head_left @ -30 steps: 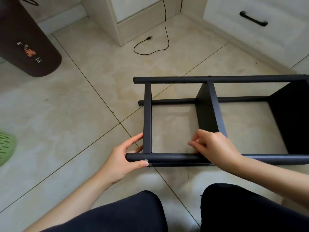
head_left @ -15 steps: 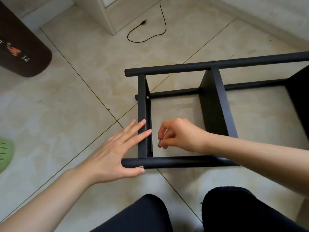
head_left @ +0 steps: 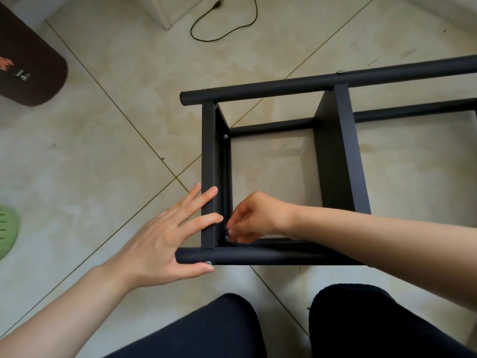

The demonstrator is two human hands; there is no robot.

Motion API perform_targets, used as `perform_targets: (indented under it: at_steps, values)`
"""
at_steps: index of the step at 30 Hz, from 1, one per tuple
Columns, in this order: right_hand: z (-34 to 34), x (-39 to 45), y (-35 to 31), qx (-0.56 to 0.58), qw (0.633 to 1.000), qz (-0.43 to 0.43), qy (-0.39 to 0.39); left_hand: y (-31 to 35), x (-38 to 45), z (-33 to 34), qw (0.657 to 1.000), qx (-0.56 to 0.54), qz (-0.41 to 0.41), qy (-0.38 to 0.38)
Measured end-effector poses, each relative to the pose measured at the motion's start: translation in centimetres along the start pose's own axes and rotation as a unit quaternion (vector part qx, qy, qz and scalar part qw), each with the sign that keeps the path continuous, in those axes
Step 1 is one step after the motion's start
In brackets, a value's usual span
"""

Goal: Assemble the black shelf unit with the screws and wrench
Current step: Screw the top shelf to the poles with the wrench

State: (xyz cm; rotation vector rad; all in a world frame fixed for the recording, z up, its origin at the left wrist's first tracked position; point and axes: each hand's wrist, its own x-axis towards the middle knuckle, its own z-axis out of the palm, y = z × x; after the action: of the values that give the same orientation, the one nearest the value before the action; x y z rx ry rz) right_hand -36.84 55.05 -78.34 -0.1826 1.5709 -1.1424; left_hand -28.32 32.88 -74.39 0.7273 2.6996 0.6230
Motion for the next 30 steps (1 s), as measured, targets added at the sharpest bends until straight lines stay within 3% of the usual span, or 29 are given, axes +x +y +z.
perform_targets:
  at_steps: [14,22,30]
  values:
    - [0.6,1.4,-0.3,0.149,0.979,0.039,-0.13,-0.8,0.0,1.1,0.999,0.029,0.02,0.017]
    - [0.9,1.8,0.2,0.165,0.975,0.055,-0.139,-1.1,0.0,1.8,0.999,0.016,0.022,0.026]
    - [0.5,2.1,0.1,0.241,0.946,0.098,-0.194,-1.1,-0.1,1.9,0.999,0.01,0.019,0.028]
